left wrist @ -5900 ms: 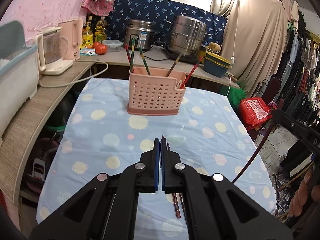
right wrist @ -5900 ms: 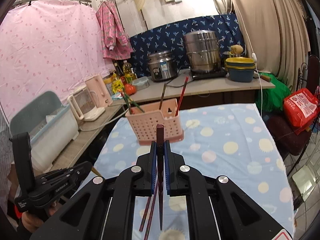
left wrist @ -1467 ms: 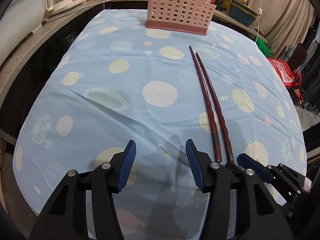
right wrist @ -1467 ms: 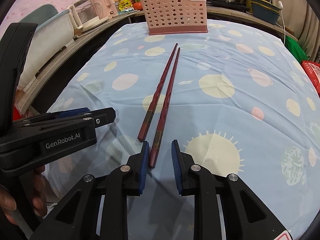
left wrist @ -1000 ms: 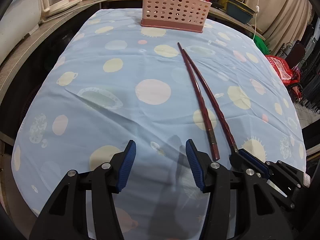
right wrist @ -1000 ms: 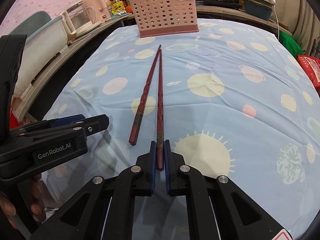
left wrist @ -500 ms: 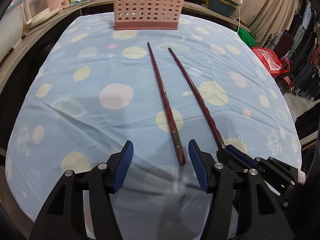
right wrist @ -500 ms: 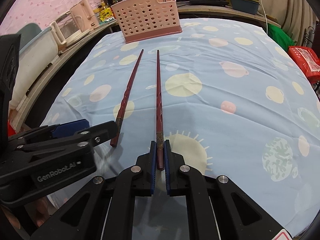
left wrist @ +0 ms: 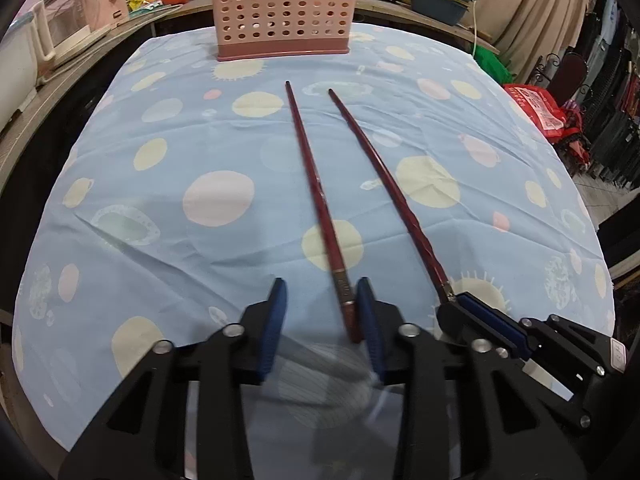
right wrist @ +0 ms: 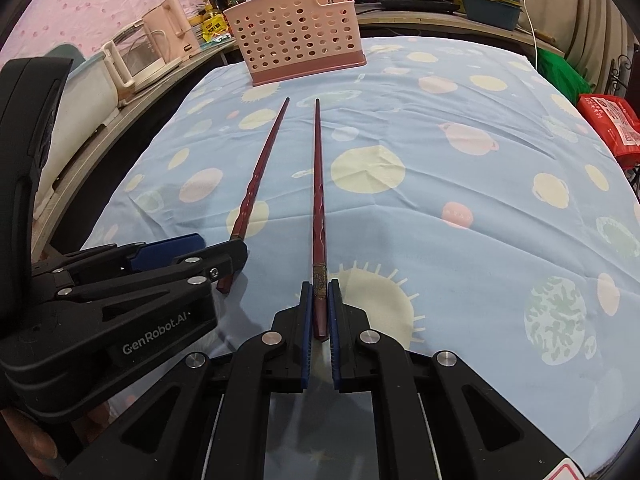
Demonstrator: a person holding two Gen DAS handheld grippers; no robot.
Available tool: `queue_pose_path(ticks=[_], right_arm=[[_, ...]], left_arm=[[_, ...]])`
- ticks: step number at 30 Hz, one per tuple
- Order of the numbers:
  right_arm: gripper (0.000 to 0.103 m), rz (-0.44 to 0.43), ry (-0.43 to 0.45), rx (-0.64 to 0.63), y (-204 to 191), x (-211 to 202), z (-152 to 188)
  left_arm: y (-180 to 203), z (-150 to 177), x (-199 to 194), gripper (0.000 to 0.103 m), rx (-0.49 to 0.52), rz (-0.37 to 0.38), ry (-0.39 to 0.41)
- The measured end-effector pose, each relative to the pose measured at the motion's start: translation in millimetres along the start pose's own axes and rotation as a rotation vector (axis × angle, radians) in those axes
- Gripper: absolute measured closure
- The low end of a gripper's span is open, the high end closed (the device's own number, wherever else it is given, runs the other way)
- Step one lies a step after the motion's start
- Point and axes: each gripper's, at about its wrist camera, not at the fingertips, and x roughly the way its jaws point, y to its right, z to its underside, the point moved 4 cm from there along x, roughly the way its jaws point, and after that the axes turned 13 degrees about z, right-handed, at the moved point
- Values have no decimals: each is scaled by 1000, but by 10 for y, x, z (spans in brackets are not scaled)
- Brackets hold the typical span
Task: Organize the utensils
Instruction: 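Grasp a red chopstick with the right tool while the left tool grasps the other red chopstick, then carry the red chopstick with the left tool while the right tool carries its chopstick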
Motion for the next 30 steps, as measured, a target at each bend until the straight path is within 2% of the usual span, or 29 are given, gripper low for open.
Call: queue_pose_path(ticks=[2, 6, 15, 30], right_arm=[[96, 0, 0, 0, -1, 0, 0], [96, -1, -1, 0, 0, -1, 1], [96, -4, 9, 1, 14, -65, 3], [96, -11, 107, 31, 167, -518, -164]], left_arm=[[14, 11, -4, 84, 2, 16, -1], [32, 28, -6, 94, -1, 41, -4], [38, 52, -101, 95, -15, 62, -2], [103, -88, -571, 95, -2, 60, 91]])
